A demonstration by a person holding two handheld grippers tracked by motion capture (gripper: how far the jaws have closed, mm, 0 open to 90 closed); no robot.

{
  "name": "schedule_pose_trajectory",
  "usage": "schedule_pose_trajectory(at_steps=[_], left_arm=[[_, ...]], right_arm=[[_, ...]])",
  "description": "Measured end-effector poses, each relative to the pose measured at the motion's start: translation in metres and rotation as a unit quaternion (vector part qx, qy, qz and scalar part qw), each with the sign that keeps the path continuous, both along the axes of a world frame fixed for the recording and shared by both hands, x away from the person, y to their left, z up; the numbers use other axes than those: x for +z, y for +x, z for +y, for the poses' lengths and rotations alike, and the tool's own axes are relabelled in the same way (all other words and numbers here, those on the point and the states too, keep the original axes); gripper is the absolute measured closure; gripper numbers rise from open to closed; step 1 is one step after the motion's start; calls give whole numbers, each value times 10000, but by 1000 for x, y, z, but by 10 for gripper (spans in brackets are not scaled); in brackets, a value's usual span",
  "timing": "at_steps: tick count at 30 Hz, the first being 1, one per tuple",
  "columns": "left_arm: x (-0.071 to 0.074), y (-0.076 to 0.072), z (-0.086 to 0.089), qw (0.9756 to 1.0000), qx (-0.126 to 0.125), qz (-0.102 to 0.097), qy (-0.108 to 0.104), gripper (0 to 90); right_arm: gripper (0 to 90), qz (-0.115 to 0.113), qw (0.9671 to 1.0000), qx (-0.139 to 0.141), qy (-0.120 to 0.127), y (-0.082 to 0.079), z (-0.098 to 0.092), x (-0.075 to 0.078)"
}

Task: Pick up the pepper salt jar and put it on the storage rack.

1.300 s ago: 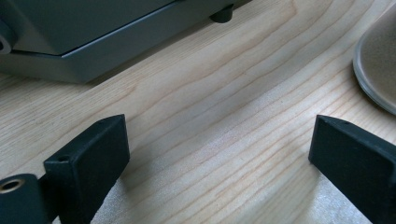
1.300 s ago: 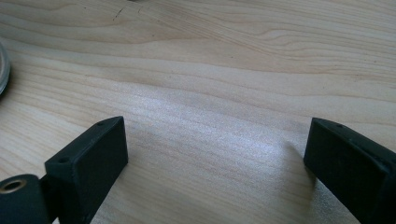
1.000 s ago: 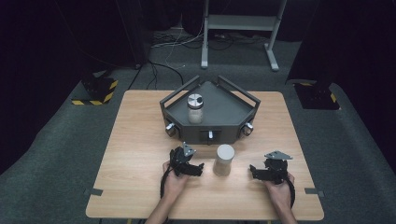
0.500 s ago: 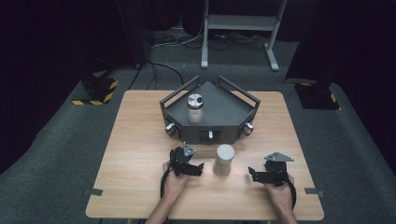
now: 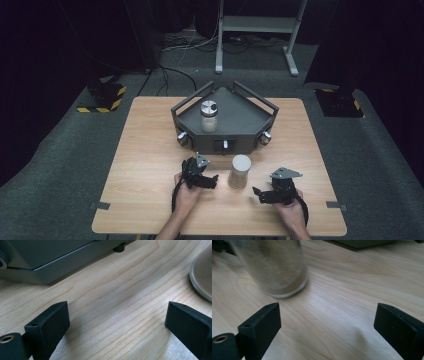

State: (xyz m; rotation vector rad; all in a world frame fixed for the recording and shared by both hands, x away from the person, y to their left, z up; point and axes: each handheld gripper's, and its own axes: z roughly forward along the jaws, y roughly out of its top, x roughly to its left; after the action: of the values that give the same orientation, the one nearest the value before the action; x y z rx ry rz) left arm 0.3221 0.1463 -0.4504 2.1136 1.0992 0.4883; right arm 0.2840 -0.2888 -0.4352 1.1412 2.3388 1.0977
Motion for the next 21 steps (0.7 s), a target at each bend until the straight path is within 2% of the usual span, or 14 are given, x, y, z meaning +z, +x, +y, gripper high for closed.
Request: schedule_pose_trajectory(at_steps=[3,9,21], left_arm=[[0,0,0,10000,0,0,0,57],[0,0,0,10000,4,0,-2,57],[0,0,0,10000,4,-2,-1,58]], right_arm=[[76,13,9999,159,46,3,5,2],[90,2,9995,281,154,7,15,3],[108,-184,9982,521,232,17,37,9]])
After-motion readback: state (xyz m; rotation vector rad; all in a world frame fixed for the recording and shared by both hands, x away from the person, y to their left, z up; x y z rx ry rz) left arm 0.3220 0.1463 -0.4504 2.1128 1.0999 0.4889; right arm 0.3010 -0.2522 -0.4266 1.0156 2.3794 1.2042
